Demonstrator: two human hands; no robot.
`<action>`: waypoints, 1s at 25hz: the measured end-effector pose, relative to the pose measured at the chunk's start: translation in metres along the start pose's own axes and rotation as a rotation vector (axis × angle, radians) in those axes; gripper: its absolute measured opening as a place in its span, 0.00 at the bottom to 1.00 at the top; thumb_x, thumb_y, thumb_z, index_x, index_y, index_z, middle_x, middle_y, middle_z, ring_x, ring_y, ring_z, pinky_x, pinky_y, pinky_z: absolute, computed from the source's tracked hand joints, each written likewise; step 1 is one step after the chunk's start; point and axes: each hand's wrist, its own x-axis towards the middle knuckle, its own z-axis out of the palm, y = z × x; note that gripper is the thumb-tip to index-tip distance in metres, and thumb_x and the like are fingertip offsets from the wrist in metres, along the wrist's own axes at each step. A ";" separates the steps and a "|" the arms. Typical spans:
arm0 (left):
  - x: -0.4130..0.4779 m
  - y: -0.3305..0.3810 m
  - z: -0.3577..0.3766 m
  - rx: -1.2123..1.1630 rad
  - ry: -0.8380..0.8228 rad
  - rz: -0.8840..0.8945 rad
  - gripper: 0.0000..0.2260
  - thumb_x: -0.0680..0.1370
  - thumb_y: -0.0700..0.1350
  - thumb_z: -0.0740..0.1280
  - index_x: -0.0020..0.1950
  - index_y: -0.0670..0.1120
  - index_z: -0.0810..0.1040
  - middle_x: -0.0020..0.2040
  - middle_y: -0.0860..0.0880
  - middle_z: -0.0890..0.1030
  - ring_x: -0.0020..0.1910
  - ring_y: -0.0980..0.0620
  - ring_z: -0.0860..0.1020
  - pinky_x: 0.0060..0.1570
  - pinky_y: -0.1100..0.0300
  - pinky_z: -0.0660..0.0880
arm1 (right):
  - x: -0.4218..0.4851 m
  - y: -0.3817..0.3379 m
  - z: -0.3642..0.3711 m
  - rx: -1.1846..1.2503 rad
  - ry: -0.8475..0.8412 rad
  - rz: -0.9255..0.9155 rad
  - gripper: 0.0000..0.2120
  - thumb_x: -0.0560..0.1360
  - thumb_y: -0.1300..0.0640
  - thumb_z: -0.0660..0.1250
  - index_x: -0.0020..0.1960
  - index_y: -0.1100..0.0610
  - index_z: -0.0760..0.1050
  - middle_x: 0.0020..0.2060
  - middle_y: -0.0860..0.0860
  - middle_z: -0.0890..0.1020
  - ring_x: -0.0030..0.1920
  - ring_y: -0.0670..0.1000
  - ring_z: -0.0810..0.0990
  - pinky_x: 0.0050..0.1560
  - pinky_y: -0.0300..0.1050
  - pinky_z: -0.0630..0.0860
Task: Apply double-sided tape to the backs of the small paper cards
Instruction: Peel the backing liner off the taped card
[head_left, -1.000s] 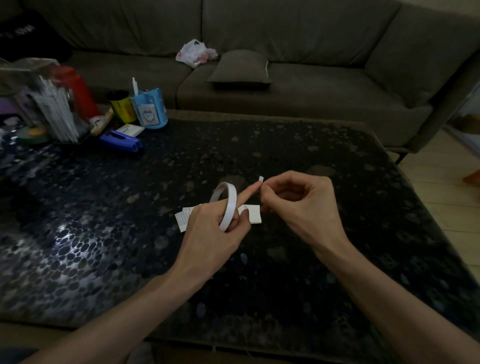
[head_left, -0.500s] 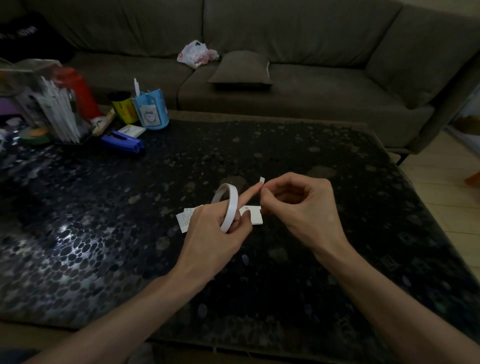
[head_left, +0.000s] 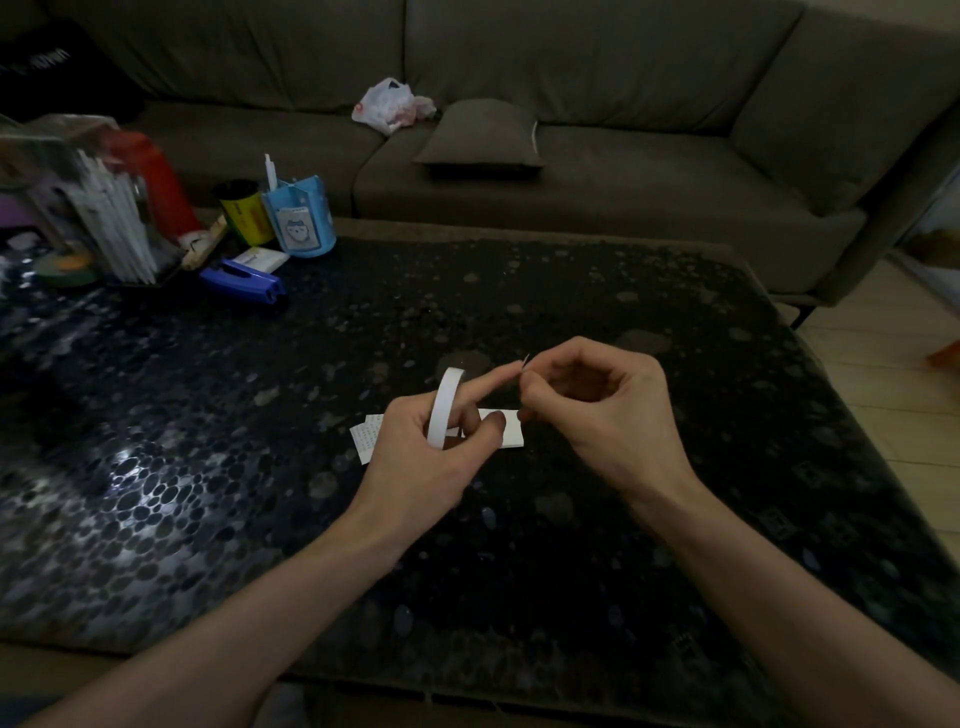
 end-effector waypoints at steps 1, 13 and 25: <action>0.001 -0.002 0.000 -0.017 -0.007 -0.012 0.20 0.81 0.40 0.70 0.65 0.64 0.82 0.30 0.54 0.72 0.29 0.57 0.71 0.34 0.68 0.72 | 0.000 0.000 0.000 0.010 0.000 0.000 0.06 0.75 0.62 0.75 0.46 0.50 0.84 0.42 0.42 0.86 0.42 0.43 0.87 0.45 0.31 0.80; -0.001 0.007 -0.001 0.029 -0.019 0.021 0.21 0.80 0.38 0.71 0.66 0.61 0.82 0.28 0.56 0.71 0.26 0.59 0.68 0.33 0.62 0.70 | 0.002 0.001 0.001 0.127 0.000 0.062 0.02 0.78 0.58 0.73 0.49 0.53 0.86 0.42 0.46 0.88 0.40 0.47 0.88 0.43 0.35 0.82; -0.004 0.008 0.001 0.052 -0.011 -0.020 0.09 0.79 0.40 0.71 0.50 0.32 0.81 0.29 0.48 0.73 0.27 0.53 0.71 0.32 0.48 0.72 | 0.005 0.001 0.000 0.317 -0.021 0.158 0.08 0.75 0.53 0.74 0.48 0.57 0.88 0.43 0.53 0.89 0.42 0.52 0.89 0.42 0.38 0.83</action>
